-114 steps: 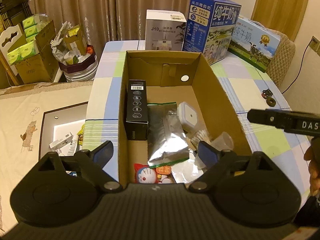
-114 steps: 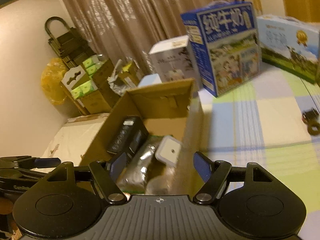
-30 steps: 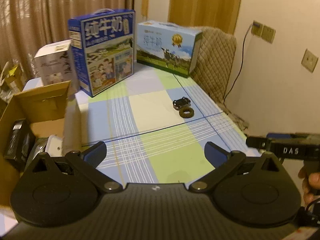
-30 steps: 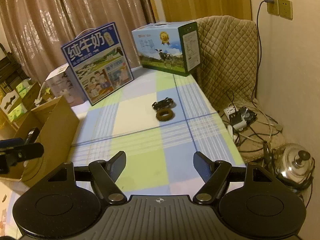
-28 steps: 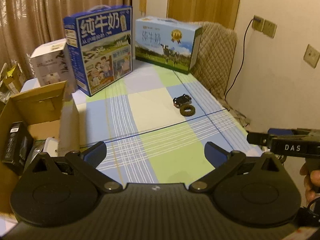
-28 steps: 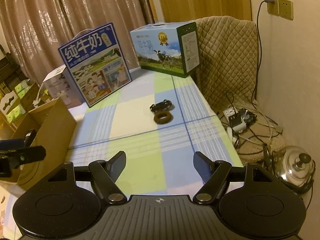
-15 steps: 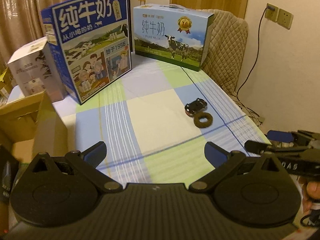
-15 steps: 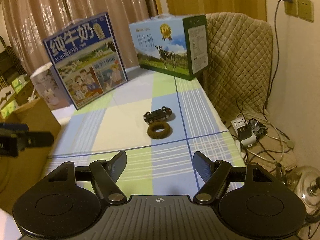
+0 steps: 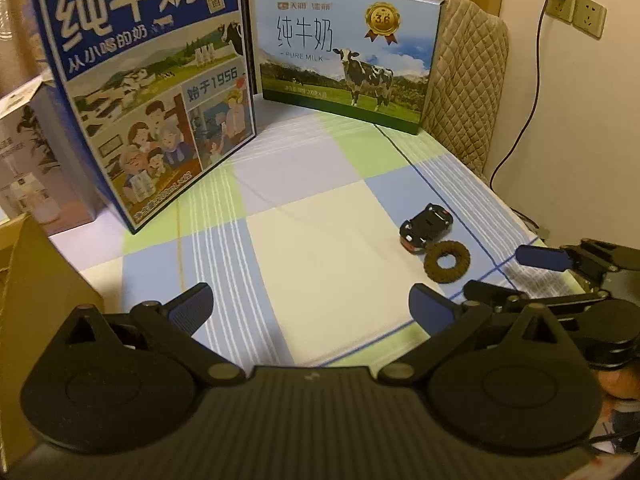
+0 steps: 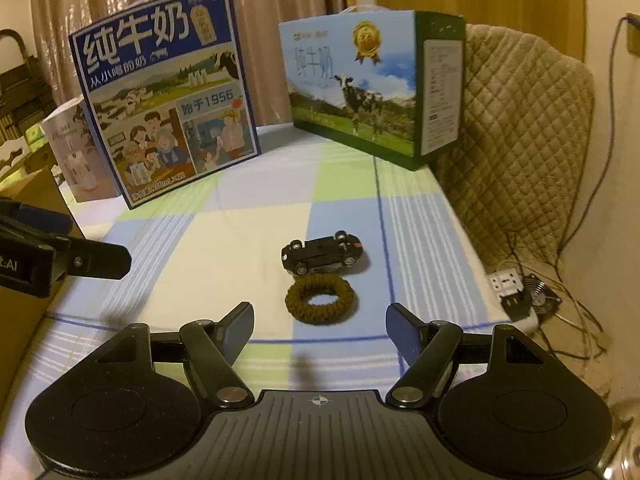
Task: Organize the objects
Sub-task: 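Grasp the brown fuzzy ring with the right tool, then grasp the black toy car with the left tool while the right tool holds the ring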
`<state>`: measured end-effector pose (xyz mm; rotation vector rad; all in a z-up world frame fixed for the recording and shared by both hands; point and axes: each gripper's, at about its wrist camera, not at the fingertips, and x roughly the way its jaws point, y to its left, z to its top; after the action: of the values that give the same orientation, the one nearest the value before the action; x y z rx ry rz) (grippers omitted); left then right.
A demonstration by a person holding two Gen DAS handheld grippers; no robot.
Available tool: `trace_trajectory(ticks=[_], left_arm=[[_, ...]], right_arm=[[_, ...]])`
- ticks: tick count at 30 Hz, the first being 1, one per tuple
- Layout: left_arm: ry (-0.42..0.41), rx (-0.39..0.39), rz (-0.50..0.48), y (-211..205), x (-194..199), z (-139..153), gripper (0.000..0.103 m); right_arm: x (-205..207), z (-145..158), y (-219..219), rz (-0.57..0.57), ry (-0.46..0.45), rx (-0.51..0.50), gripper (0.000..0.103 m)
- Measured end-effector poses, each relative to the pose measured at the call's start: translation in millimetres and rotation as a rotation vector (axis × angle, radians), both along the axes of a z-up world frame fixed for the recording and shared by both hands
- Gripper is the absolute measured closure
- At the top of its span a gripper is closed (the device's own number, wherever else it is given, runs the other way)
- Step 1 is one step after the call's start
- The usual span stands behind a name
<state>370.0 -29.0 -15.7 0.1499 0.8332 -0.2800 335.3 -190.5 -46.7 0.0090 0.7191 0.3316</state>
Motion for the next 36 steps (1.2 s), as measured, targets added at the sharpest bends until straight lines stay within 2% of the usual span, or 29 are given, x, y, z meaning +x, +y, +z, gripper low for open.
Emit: trace_trajectory(ticks=[12, 14, 15, 20, 22, 26, 33, 36], left_arm=[[0.016, -0.006, -0.008, -2.3, 27.0, -20.3, 0.001], [0.018, -0.005, -0.013, -2.7, 29.0, -22.9, 0.001], [0.017, -0.005, -0.018, -3.2, 29.5, -23.8, 0.001], [0.02, -0.007, -0.026, -3.4, 33.7, -27.5, 0.001], [0.022, -0.005, -0.029, -3.9, 34.3, -29.0, 0.001], [0.028, 0.001, -0.043, -7.2, 35.4, -32.4, 0.001], [0.027, -0.012, -0.088, -21.4, 41.3, -37.1, 0.001], [0.019, -0.032, -0.139, -33.1, 45.1, -40.6, 0.001]], right_arm=[[32.6, -33.5, 20.9, 0.055, -0.038, -0.084, 0.049], [35.1, -36.9, 22.8, 0.055, -0.044, -0.104, 0.051], [36.2, -38.0, 23.1, 0.053, -0.044, -0.106, 0.055], [37.7, -41.2, 24.0, 0.05, -0.048, -0.124, 0.058], [37.7, -40.9, 24.5, 0.049, -0.051, -0.128, 0.064], [38.5, -38.0, 22.8, 0.032, -0.049, -0.132, 0.087], [36.5, -20.5, 5.5, -0.045, -0.076, -0.117, 0.088], [39.3, -15.6, -4.6, -0.099, -0.067, -0.099, 0.088]])
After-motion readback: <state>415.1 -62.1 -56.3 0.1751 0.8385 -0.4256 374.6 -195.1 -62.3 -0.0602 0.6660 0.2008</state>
